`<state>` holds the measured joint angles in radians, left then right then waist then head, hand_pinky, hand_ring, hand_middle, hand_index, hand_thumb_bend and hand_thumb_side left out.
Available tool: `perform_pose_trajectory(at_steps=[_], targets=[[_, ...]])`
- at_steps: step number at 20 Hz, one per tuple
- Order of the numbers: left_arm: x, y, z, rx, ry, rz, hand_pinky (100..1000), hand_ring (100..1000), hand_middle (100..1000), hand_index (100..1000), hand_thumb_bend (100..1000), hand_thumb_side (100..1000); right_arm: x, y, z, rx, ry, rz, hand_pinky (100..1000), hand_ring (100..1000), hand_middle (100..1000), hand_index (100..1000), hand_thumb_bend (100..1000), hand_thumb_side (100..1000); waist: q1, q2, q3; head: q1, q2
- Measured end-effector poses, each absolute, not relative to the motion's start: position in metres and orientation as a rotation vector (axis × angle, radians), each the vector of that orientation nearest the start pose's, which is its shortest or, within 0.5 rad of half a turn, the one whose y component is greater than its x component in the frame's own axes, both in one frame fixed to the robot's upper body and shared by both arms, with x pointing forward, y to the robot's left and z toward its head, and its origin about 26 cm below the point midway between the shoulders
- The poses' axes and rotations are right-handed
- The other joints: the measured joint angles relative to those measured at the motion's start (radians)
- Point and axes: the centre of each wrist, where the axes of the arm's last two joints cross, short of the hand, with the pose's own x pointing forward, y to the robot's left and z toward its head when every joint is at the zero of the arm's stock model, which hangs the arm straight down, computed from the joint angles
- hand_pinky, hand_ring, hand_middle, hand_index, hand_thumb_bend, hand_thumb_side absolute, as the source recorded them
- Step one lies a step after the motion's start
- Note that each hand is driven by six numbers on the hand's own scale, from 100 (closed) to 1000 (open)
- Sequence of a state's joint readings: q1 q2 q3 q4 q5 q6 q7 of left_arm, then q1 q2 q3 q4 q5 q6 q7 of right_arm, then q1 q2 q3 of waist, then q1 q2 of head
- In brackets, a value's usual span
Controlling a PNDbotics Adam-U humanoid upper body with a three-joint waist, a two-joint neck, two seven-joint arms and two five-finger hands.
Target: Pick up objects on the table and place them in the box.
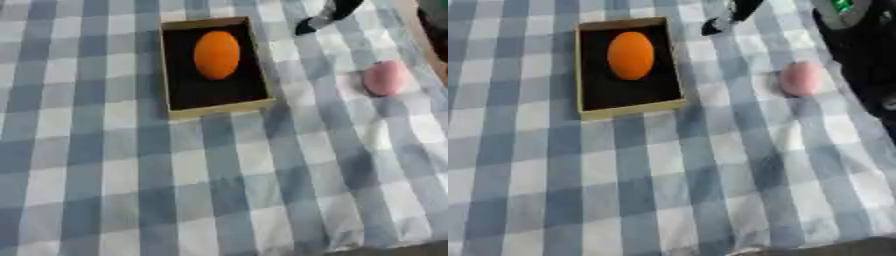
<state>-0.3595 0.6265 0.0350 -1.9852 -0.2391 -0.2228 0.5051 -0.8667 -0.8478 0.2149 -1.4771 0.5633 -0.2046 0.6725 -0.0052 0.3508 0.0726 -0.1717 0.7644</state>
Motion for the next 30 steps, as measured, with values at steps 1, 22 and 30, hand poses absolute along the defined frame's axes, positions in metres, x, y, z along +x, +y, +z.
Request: perform_pose_trajectory(at_steps=[1,22,30], targets=[[0.3,0.304,0.252,-1.029,3.294,0.291,851,842,739,845,100,750,0.386,-0.324,0.331,-0.961,-1.448,1.783,690,866,813,924,608,337,0.002,0.0,-0.002,0.006,0.0],[0.3,0.305,0.253,-1.04,3.283,0.28,852,842,740,847,100,730,0.32,-0.389,0.286,-0.971,-1.283,1.663,744,863,802,906,485,118,0.016,0.005,0.003,0.016,-0.01],[0.3,0.305,0.253,-1.042,3.284,0.282,852,842,740,847,100,730,0.321,-0.4,0.278,-0.989,-1.221,1.606,763,868,804,907,491,136,0.019,0.005,0.002,0.016,-0.011]])
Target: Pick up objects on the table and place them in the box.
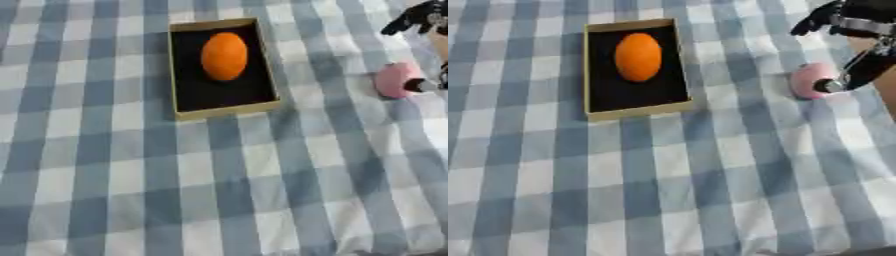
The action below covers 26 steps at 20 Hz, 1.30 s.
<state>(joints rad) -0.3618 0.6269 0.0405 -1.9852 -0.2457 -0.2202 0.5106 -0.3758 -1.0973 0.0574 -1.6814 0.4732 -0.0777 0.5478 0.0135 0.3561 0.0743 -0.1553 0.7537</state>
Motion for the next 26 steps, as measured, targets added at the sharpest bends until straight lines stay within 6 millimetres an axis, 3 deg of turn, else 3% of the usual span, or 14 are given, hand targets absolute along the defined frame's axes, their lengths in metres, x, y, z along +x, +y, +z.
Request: perform_pose_trajectory(at_steps=[16,26], targets=[[0.3,0.305,0.253,-1.042,3.285,0.282,852,843,741,847,100,735,0.332,-0.433,0.253,-1.031,-1.099,1.487,753,854,762,864,501,161,0.013,0.0,-0.001,-0.001,-0.009],[0.3,0.305,0.253,-1.042,3.286,0.282,851,843,741,847,100,735,0.337,-0.429,0.25,-0.978,-1.133,1.495,719,825,699,800,493,148,0.015,0.001,0.0,-0.005,-0.009]])
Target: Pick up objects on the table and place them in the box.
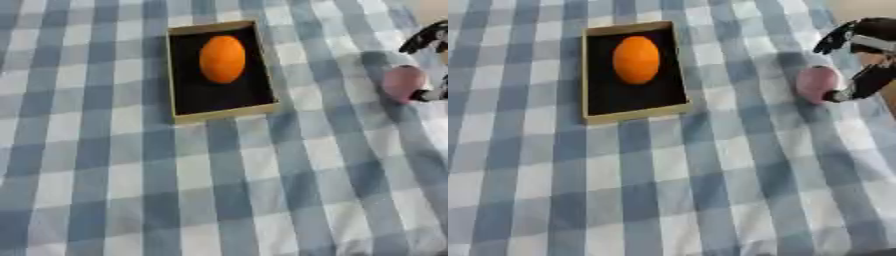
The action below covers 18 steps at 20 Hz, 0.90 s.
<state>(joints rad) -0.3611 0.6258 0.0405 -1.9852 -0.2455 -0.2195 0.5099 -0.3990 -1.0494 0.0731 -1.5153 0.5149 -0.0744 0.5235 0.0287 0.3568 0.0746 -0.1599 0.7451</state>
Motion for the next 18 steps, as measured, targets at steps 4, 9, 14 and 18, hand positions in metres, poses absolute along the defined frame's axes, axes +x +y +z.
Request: perform_pose_trajectory(at_steps=[4,9,14,18], targets=[[0.2995,0.305,0.2529,-1.042,3.286,0.282,851,843,741,847,100,735,0.3382,-0.4271,0.2493,-0.97,-1.149,1.49,688,778,607,711,448,100,0.0,0.0,0.0,0.0,0.0],[0.2995,0.305,0.2529,-1.044,3.288,0.285,851,842,741,846,100,734,0.3388,-0.428,0.2474,-0.98,-1.152,1.469,660,744,564,667,373,100,-0.001,0.0,0.002,0.0,0.0],[0.2995,0.305,0.2529,-1.043,3.288,0.291,851,842,741,847,100,731,0.3398,-0.4283,0.2442,-0.975,-1.141,1.45,597,681,497,597,328,100,-0.003,0.0,0.006,0.0,0.0],[0.2995,0.305,0.2529,-1.042,3.288,0.292,851,842,741,847,100,729,0.3397,-0.428,0.2437,-0.972,-1.139,1.443,527,630,475,572,250,100,-0.005,0.0,0.007,0.0,0.0]])
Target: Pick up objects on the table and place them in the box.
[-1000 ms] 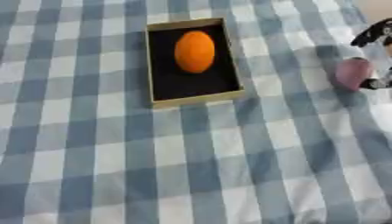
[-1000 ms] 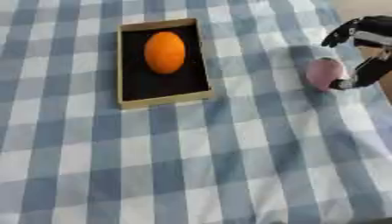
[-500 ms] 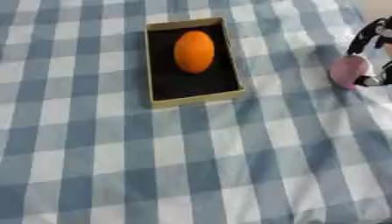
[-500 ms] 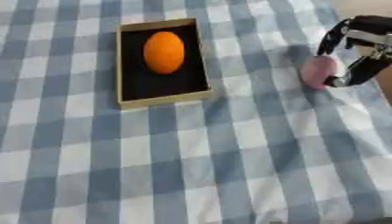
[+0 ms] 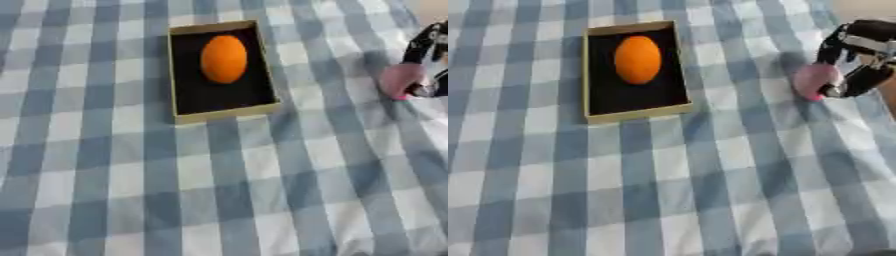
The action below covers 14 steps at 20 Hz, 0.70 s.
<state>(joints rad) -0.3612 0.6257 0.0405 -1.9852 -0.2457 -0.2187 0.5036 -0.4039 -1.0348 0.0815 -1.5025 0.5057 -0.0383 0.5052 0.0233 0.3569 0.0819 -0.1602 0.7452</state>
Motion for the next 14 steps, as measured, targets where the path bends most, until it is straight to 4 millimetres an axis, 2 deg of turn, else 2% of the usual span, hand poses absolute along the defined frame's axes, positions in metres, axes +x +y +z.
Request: perform_pose_trajectory(at_steps=[2,4,6,8,9,10,14], targets=[[0.3,0.305,0.253,-1.041,3.287,0.294,851,842,741,847,100,729,0.34,-0.428,0.244,-0.967,-1.143,1.441,495,610,474,570,243,100,-0.001,0.0,0.001,0.0,0.0],[0.3,0.305,0.253,-1.041,3.287,0.294,851,842,741,847,100,728,0.339,-0.426,0.244,-0.961,-1.15,1.441,420,594,475,571,234,100,-0.001,0.0,0.001,0.0,0.0],[0.3,0.305,0.253,-1.041,3.287,0.294,851,842,742,847,100,727,0.338,-0.425,0.244,-0.955,-1.161,1.443,306,551,476,572,221,100,-0.002,0.0,0.002,0.0,0.0],[0.3,0.305,0.253,-1.041,3.287,0.294,851,842,742,847,100,724,0.337,-0.422,0.246,-0.954,-1.178,1.443,264,528,476,572,208,100,-0.004,0.0,0.002,0.001,0.0],[0.3,0.305,0.253,-1.041,3.287,0.294,851,842,742,847,100,724,0.337,-0.421,0.248,-0.957,-1.19,1.443,263,528,478,572,146,100,-0.005,0.0,0.002,0.001,0.0],[0.3,0.305,0.253,-1.041,3.287,0.294,851,842,742,847,100,721,0.336,-0.419,0.25,-0.962,-1.202,1.442,260,527,475,571,208,100,-0.005,0.0,0.002,0.001,0.0],[0.3,0.305,0.253,-1.041,3.287,0.294,851,842,742,847,100,720,0.333,-0.412,0.26,-0.995,-1.256,1.443,255,527,476,572,221,100,-0.006,0.0,0.001,0.004,0.0]])
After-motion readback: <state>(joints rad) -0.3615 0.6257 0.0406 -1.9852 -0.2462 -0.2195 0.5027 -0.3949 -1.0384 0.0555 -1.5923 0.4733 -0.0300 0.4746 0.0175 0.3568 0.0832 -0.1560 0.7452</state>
